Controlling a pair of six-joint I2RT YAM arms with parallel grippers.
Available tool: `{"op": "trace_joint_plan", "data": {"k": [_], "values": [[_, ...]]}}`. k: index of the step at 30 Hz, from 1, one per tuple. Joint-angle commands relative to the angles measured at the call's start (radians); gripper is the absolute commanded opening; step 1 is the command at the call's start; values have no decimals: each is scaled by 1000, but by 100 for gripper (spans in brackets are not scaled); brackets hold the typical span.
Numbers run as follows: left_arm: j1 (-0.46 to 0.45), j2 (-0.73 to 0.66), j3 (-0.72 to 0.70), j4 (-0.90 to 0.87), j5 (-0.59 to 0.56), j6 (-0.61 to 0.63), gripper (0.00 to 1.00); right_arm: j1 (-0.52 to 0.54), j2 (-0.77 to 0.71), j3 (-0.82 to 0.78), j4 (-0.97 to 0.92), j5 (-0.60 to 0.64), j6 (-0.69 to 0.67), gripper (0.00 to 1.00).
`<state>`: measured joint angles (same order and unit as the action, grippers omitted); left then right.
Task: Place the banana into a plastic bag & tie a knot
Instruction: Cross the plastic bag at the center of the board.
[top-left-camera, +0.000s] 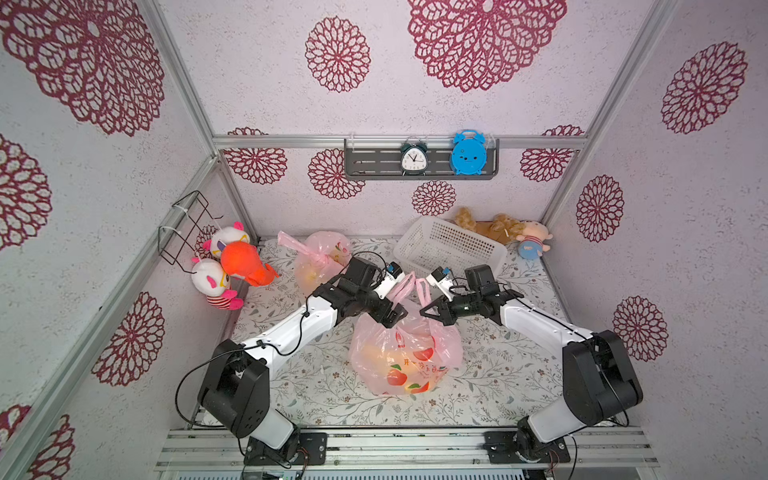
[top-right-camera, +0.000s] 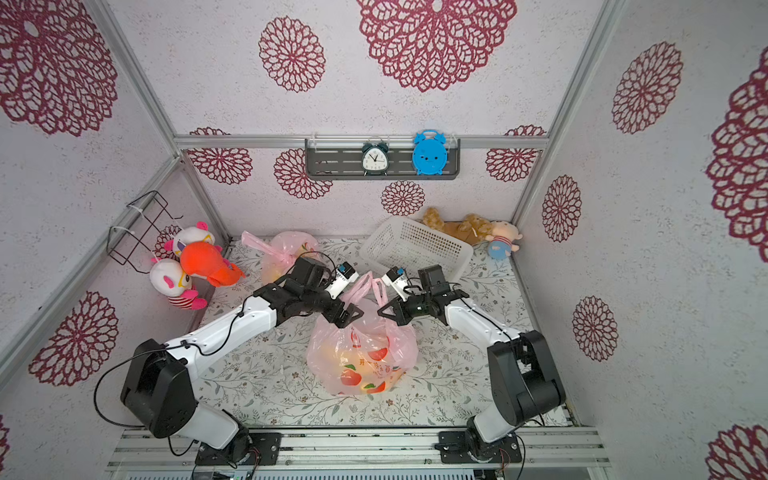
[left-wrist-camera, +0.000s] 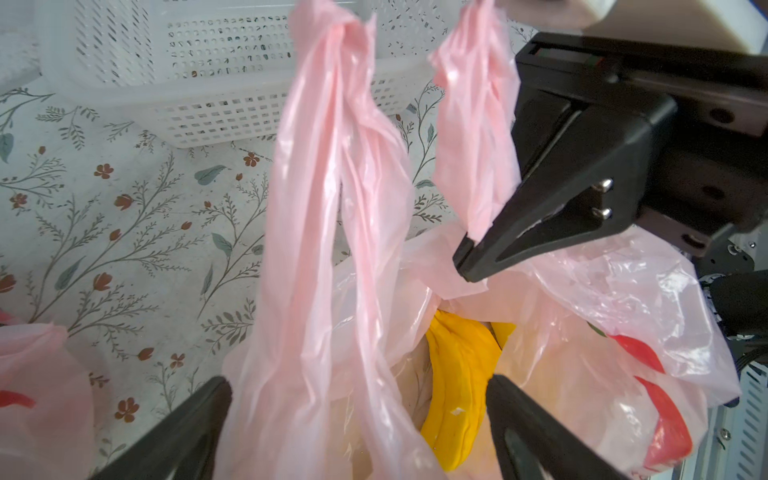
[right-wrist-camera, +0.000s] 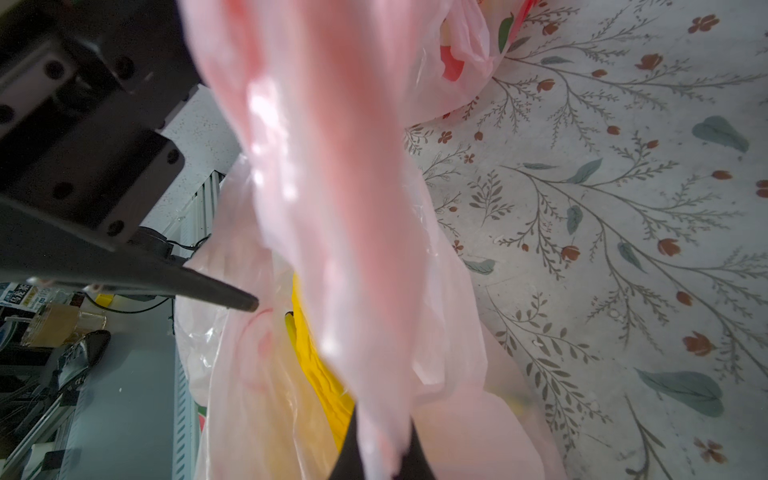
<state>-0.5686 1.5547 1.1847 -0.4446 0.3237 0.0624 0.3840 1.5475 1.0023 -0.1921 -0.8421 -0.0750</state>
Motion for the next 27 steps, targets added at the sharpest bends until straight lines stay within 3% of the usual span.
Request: {"op": "trace_joint_plan", "data": {"k": [1, 3, 6, 8, 11, 21, 27], "values": [[23, 19, -11, 9, 34, 11, 89, -4, -45, 38, -13, -22, 5, 0], [36, 41, 4, -3, 67, -3, 81, -3, -47, 42, -15, -26, 5, 0], [41, 69, 21, -15, 76, -9, 61, -1, -50, 45, -15, -28, 6, 0], [42, 70, 39, -33, 79, -13, 32, 2, -54, 49, -19, -9, 7, 0], [44, 47, 58, -61, 91, -22, 0, 32, -78, 48, -21, 69, -4, 0], [53, 11, 88, -180, 215, 4, 0, 128, -232, -54, 130, 294, -109, 0], [69, -6, 88, -162, 327, 13, 0, 178, -214, -40, 92, 348, -204, 0]]}}
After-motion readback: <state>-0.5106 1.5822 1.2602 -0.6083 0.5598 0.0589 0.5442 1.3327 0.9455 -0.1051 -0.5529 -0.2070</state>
